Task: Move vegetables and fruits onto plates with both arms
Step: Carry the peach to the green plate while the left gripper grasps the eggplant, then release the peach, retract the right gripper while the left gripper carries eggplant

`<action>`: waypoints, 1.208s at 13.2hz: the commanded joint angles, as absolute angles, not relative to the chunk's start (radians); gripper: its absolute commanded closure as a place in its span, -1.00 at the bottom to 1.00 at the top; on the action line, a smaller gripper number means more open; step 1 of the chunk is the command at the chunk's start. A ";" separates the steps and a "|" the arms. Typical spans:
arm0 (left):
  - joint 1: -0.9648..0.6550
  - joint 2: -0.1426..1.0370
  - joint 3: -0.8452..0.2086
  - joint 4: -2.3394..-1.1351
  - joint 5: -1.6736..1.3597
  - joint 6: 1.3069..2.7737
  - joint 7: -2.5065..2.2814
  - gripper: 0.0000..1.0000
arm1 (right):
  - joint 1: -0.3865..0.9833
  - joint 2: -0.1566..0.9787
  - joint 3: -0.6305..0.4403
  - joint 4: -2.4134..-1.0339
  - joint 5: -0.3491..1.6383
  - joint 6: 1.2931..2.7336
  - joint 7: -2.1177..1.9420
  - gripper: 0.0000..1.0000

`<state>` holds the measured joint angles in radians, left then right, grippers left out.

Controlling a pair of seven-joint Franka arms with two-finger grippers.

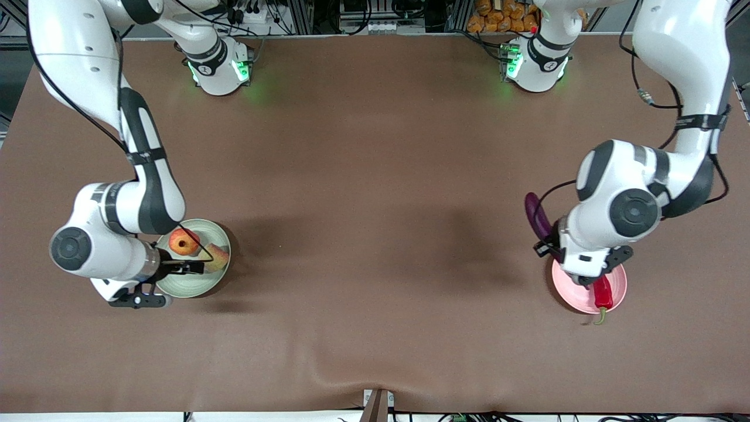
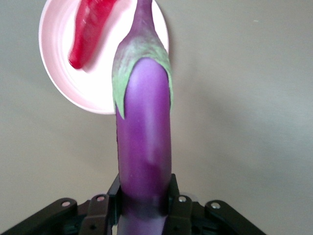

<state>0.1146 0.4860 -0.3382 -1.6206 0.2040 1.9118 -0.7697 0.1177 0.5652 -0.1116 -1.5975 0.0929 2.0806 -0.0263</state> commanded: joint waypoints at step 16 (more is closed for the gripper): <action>0.302 0.617 -0.351 -1.726 0.206 2.292 -0.402 1.00 | 0.037 -0.035 -0.100 -1.598 0.041 1.507 -0.049 -1.00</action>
